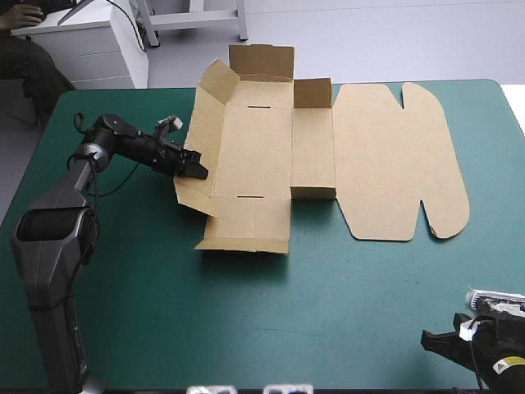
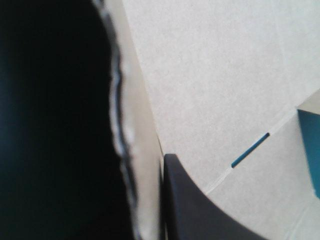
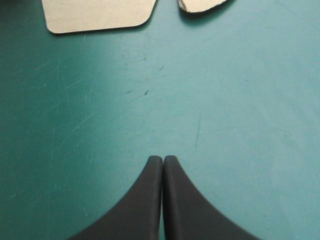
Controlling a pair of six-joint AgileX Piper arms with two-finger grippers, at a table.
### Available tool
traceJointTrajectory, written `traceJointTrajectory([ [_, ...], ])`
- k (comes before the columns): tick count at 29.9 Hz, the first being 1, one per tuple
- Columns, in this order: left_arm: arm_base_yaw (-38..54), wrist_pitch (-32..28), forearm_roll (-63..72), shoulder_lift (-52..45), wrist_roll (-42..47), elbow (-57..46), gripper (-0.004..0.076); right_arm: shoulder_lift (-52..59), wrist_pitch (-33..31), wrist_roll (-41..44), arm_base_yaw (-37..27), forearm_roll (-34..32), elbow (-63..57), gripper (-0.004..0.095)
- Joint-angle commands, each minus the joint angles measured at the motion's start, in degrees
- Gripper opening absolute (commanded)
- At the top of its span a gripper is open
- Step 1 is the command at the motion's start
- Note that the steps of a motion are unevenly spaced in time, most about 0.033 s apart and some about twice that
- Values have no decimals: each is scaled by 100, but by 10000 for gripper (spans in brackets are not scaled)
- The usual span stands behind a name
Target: Fold the box
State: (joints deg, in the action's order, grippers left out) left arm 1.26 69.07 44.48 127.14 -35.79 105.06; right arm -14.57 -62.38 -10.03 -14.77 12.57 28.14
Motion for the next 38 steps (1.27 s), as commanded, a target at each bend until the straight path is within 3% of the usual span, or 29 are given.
traceJointTrajectory([
  [1,-262,-107,-1241,-623,-99,652,-8,-62,323,-60,21,38,124,-14],
  [5,-672,85,-2538,-848,-112,1177,-8,-62,323,-60,21,38,124,-14],
  [16,-1934,202,-4319,-1557,-401,1585,-8,-62,323,-49,21,38,124,-14],
  [27,-3304,217,-5450,-2500,-1101,1575,-8,-62,301,-60,21,63,124,-14],
  [38,-4607,407,-6432,-2706,-1141,1412,-8,-62,301,-60,21,128,124,-14],
])
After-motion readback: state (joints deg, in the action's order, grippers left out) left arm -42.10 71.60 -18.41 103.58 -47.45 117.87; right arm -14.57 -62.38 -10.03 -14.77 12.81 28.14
